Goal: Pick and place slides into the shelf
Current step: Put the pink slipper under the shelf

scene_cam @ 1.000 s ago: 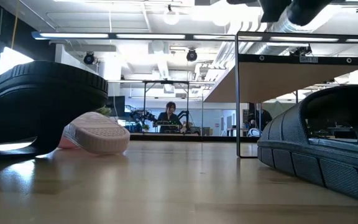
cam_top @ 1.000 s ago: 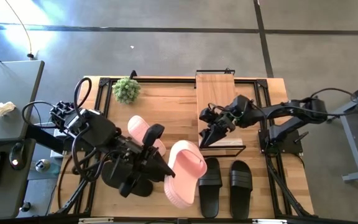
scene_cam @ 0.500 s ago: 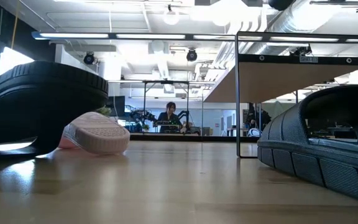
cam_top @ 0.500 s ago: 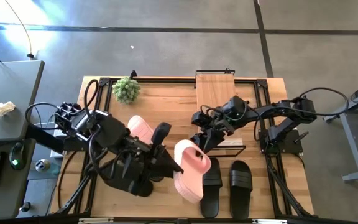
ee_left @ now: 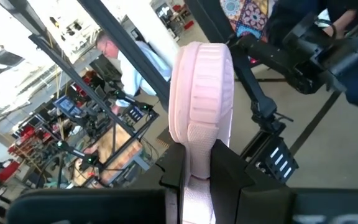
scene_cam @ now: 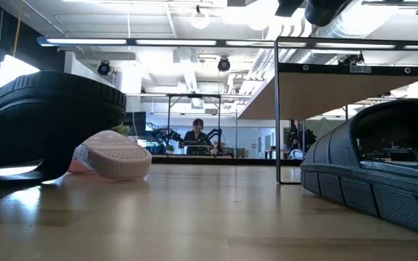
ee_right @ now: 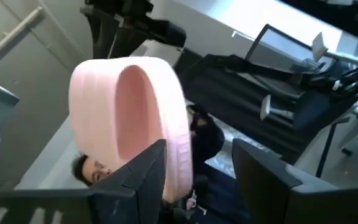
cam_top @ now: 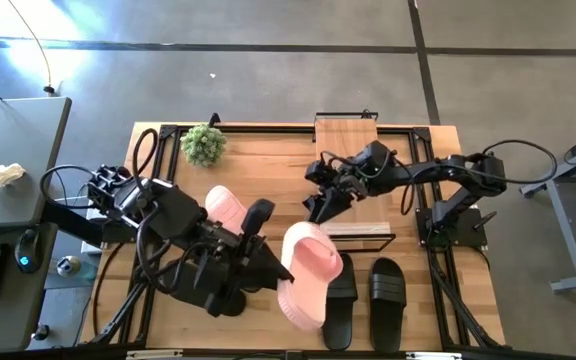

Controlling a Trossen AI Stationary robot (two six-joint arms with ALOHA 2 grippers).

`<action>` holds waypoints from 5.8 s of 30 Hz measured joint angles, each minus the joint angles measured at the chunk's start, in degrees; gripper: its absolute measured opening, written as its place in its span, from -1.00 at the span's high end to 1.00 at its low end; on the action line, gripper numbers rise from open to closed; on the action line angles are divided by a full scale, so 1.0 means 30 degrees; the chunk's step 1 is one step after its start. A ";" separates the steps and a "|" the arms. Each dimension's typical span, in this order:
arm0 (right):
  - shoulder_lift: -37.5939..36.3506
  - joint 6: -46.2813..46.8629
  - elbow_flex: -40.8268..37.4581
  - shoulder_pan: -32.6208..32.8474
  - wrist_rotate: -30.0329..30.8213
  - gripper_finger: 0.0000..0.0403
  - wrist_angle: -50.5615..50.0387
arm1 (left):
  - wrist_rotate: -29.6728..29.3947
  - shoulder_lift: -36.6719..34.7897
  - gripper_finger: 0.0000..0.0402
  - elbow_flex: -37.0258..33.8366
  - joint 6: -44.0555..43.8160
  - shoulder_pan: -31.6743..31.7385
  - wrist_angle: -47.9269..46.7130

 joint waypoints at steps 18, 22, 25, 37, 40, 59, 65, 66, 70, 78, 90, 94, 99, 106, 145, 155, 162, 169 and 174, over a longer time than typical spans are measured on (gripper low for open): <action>-0.0007 0.0359 -0.0007 0.0904 -0.0235 0.14 0.0211 | -0.1158 -0.0006 0.84 0.0000 0.0214 0.0029 -0.0361; -0.0008 0.0362 -0.0007 0.0998 -0.0050 0.14 0.0224 | -0.1479 -0.0004 0.84 0.0000 0.0207 0.0029 -0.0520; -0.0015 0.0360 -0.0007 0.1056 0.0314 0.14 0.0154 | -0.1679 -0.0004 0.84 0.0000 0.0207 0.0029 -0.0528; -0.0022 -0.0335 -0.0015 0.1107 0.1145 0.75 0.0100 | -0.1679 -0.0012 0.82 0.0000 -0.0340 0.0029 -0.0632; -0.0022 -0.0549 -0.0015 0.1109 0.1083 0.92 0.0090 | -0.2051 -0.0012 0.67 0.0002 -0.1154 0.0015 -0.0602; -0.0029 -0.0654 -0.0029 0.0994 0.0831 0.98 0.0158 | -0.4583 -0.0711 -0.03 0.0007 -0.9718 -0.0015 -0.4441; -0.0029 -0.1241 -0.0029 0.0316 0.0200 0.98 0.0069 | -0.4119 -0.1964 -0.06 0.0007 -1.5207 -0.0015 -0.6571; -0.0029 -0.1328 -0.0029 0.0149 0.0151 0.98 0.0082 | -0.4119 -0.2159 -0.06 0.0007 -1.6073 -0.0015 -0.6896; -0.0264 -0.1651 -0.0029 -0.0620 -0.0065 0.98 0.0065 | -0.4463 -0.2844 -0.06 0.0022 -1.9079 0.0022 -0.8370; -0.2411 -0.4513 -0.0028 -0.2941 -0.0474 0.98 -0.3232 | -0.6664 -0.3293 -0.06 0.0007 -2.4405 0.0029 -1.1273; -0.8551 -1.7011 -0.0025 -0.5847 0.5623 0.99 -1.8432 | -1.0870 -0.3341 -0.06 0.0007 -3.0815 0.1392 -1.5162; -1.0278 -1.8522 -0.0022 -0.6146 0.7238 0.99 -1.9854 | -1.0359 -0.3341 -0.06 0.0007 -3.1182 0.3147 -1.5809; -1.2447 -1.9655 -0.0022 -0.6600 0.9018 0.99 -2.2565 | -0.8783 -0.3477 -0.06 0.0007 -3.0401 0.5435 -1.5748; -1.5420 -2.1650 -0.0022 -0.7632 1.1682 0.99 -2.7169 | -0.6234 -0.3735 -0.06 0.0007 -2.8334 0.8388 -1.4551; -1.7088 -2.0692 -0.0007 -0.9312 1.4869 0.99 -3.1300 | 0.7611 -0.7822 -0.06 -1.8839 -2.7322 1.6997 0.7349; -1.6961 -1.9976 -0.0007 -0.9312 1.4558 0.99 -3.1036 | 0.8190 -0.7822 -0.06 -2.0752 -2.7993 1.6997 1.1625; -1.6961 -1.9038 -0.0007 -0.9312 1.4234 0.99 -3.0006 | 0.7671 -0.7822 -0.06 -2.1571 -2.8018 1.6490 1.3568; -1.6434 -1.8792 -0.0007 -0.9312 1.4103 0.99 -2.9990 | 0.6379 -0.7822 -0.06 -2.1864 -2.7997 1.6138 1.5334; -1.6050 -1.8788 -0.0007 -0.9312 1.4092 0.99 -3.0004 | 0.5931 -0.7822 -0.06 -2.1864 -2.7946 1.6130 1.5341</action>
